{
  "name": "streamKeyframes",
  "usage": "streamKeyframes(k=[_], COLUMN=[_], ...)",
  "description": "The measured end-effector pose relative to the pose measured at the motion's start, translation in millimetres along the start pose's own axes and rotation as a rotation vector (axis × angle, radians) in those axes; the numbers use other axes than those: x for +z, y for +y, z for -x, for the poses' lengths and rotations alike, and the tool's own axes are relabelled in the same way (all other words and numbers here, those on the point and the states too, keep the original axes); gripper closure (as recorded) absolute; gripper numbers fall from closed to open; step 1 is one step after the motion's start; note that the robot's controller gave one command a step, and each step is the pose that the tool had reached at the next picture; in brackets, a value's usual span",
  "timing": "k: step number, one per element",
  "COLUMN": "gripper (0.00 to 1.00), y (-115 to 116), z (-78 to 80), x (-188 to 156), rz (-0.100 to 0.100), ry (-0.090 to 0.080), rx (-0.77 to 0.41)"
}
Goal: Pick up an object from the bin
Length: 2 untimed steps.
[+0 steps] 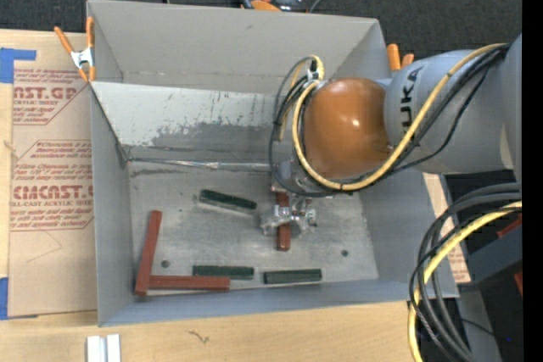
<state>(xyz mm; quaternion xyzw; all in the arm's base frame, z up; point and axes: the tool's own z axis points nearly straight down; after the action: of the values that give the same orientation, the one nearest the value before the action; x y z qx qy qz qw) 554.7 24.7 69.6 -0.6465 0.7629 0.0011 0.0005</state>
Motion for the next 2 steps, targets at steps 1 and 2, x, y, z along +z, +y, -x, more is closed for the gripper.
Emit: streamKeyframes(k=[1,2], gripper=[1.0,1.0], y=[0.0,0.0], z=[0.0,0.0], x=[0.0,0.0], rz=[0.0,0.0], ry=[0.0,0.0], rx=[0.0,0.0])
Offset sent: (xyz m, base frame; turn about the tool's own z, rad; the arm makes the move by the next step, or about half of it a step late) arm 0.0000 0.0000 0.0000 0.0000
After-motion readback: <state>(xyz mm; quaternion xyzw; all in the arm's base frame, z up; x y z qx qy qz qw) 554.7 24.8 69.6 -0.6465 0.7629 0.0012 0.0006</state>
